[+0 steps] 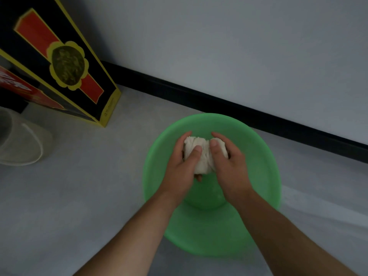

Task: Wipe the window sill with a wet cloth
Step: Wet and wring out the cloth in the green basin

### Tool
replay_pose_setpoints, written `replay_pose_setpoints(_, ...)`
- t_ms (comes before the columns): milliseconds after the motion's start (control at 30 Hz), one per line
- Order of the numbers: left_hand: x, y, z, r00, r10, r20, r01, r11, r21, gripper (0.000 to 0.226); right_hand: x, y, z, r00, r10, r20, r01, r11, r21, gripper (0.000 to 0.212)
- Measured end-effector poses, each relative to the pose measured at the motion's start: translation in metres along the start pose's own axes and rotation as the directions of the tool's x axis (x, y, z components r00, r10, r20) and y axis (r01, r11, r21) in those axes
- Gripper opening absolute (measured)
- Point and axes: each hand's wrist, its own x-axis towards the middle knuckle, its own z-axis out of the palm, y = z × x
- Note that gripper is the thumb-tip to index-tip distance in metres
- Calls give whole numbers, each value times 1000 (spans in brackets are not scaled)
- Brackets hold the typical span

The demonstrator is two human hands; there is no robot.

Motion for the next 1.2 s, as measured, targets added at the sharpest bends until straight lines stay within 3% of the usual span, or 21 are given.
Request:
replay_pose_setpoints(100,-3,-3,8,994,39,-104,-34,998,49,21,-9,3,14,995,-93,27,95,994,-53,20)
replay_pose_setpoints(167,-4,-8,11,976,129,-178,-88,972,220,35,-16,7,21,986,-157,46,161,983,-87,26)
replay_pose_setpoints(267,-8,-13,12,957,162,-239,-62,924,378,56,-19,11,27,989,-142,30,144,983,-117,31)
replay_pose_setpoints(500,-7,-22,9,961,139,-241,-7,879,477,67,-18,17,28,999,-44,5,44,989,-138,32)
replay_pose_setpoints(733,-11,-29,5,965,126,-231,15,849,528,50,-20,30,30,999,-46,23,49,979,-198,35)
replay_pose_setpoints(933,-12,-19,8,963,130,-237,14,851,525,39,-22,24,30,997,-67,-24,62,984,-169,33)
replay_pose_setpoints(1067,-15,5,4,988,-10,-153,57,950,308,34,-33,0,17,1000,6,6,-6,999,-48,24)
replay_pose_setpoints(1200,-26,39,-4,993,-95,-72,108,971,211,26,-39,-34,2,993,117,8,-117,993,-34,10)
